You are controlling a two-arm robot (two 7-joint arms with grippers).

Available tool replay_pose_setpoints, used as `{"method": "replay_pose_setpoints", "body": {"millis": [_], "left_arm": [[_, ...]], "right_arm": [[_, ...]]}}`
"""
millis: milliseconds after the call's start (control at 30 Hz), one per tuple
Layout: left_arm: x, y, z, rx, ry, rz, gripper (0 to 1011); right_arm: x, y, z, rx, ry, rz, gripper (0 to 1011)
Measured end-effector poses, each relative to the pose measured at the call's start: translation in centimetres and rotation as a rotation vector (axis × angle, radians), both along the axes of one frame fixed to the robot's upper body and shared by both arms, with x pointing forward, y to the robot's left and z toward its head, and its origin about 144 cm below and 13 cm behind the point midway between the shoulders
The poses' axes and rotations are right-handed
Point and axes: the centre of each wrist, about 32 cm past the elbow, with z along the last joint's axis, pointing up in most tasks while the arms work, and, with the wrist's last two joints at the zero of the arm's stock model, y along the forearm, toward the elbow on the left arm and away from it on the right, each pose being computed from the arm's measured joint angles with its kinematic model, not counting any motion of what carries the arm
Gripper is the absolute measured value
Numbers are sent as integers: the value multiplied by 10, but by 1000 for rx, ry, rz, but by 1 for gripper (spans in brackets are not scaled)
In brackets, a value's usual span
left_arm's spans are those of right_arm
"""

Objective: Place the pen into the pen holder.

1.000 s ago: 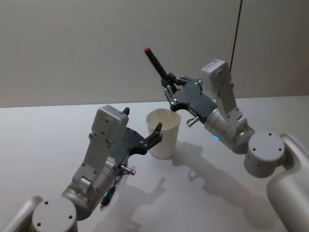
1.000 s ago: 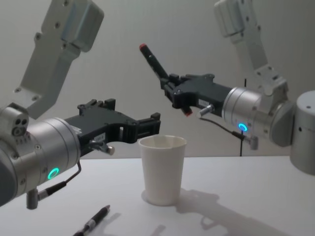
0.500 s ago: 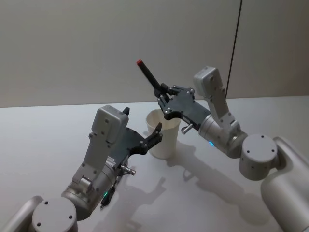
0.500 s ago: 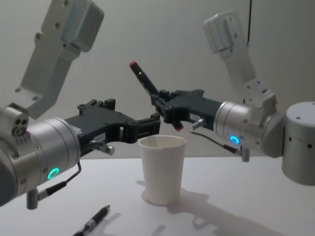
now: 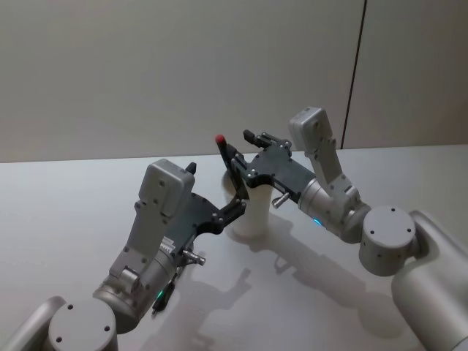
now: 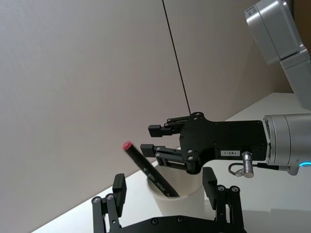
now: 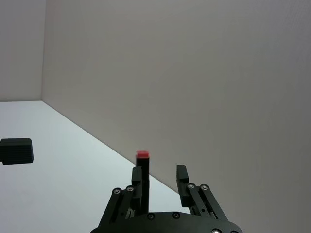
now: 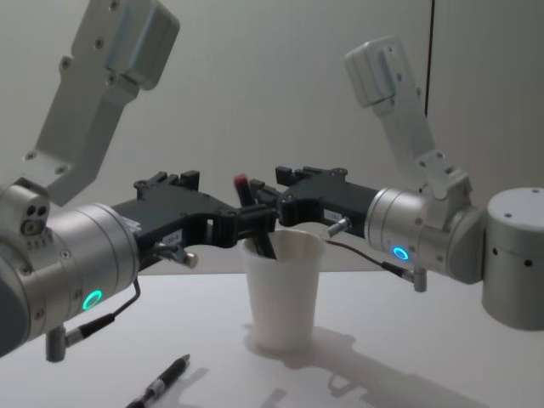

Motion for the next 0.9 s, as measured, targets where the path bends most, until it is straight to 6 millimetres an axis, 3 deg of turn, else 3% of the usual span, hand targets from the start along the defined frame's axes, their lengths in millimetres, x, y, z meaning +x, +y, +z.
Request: {"method": "replay_pose_setpoints", "body": {"millis": [33, 633, 900], "left_arm": [[0, 0, 0, 0, 0, 0, 1000], [0, 0, 0, 0, 0, 0, 1000], [0, 0, 0, 0, 0, 0, 1000]], "right_arm": [[0, 0, 0, 0, 0, -1, 430], [-5, -1, -3, 1, -10, -13, 976], [-8, -3, -1, 3, -26, -24, 1001]]}}
